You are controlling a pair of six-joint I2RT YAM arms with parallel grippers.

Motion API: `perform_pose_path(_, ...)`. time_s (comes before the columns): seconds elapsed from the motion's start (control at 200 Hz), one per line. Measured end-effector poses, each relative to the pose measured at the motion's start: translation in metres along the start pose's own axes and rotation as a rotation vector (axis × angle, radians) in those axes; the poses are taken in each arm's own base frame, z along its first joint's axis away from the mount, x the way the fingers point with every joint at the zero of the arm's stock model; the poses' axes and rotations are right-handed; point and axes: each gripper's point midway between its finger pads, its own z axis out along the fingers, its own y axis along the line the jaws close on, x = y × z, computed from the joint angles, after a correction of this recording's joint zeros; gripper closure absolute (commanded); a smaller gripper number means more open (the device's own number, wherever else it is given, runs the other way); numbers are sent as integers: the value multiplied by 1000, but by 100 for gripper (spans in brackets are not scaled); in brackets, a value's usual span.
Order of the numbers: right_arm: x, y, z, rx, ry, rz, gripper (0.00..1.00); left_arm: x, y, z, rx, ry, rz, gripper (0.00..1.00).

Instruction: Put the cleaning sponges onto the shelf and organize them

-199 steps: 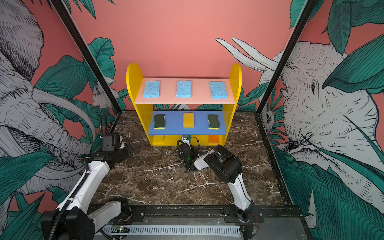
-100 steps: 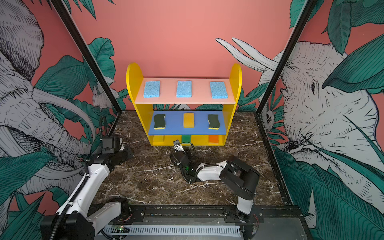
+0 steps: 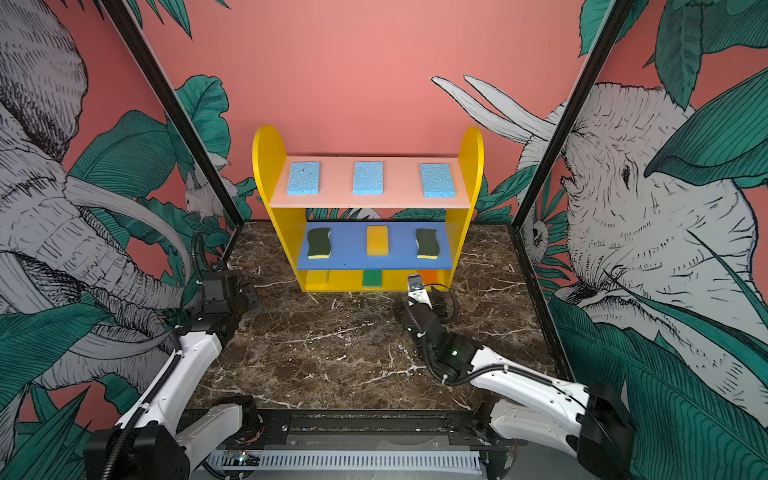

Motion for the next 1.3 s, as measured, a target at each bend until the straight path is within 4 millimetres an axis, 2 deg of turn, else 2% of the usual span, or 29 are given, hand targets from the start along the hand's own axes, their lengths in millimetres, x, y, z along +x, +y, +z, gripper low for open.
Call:
perform_pose_path(0.13,-1,-77,-12,168,-36,102,7,-4,5,11,-51,-13,49,47)
perform_pose_path(0.24,2,-120,-20,287,-47,147,4,-14,12,13,-96,-62,85,43)
perform_pose_path(0.335,11,-149,-16,375,-23,168,3,-21,14,16,-118,-114,125,41)
perform_pose_path(0.475,47,-187,5,473,101,186,3,-23,13,31,-134,-129,196,40)
perform_pose_path(0.6,79,-210,27,505,213,221,2,-22,11,42,-136,-146,240,35)
perform_pose_path(0.68,93,-224,40,511,244,263,2,-17,11,44,-124,-174,246,32)
perform_pose_path(0.805,113,-236,63,502,258,304,2,-9,9,48,-82,-199,245,30)
perform_pose_path(0.995,148,-225,94,434,287,273,1,-16,-7,57,-2,-255,241,28)
perform_pose_path(1.045,154,-223,100,423,281,260,1,-14,-11,61,20,-256,243,19)
perform_pose_path(1.09,159,-221,105,408,282,250,1,-11,-15,63,49,-258,245,17)
perform_pose_path(1.17,161,-217,111,373,279,235,1,-6,-21,65,85,-264,248,14)
perform_pose_path(1.21,157,-215,114,356,265,230,1,-4,-24,66,102,-266,249,8)
perform_pose_path(1.3,145,-210,119,312,213,216,1,2,-34,65,137,-285,278,4)
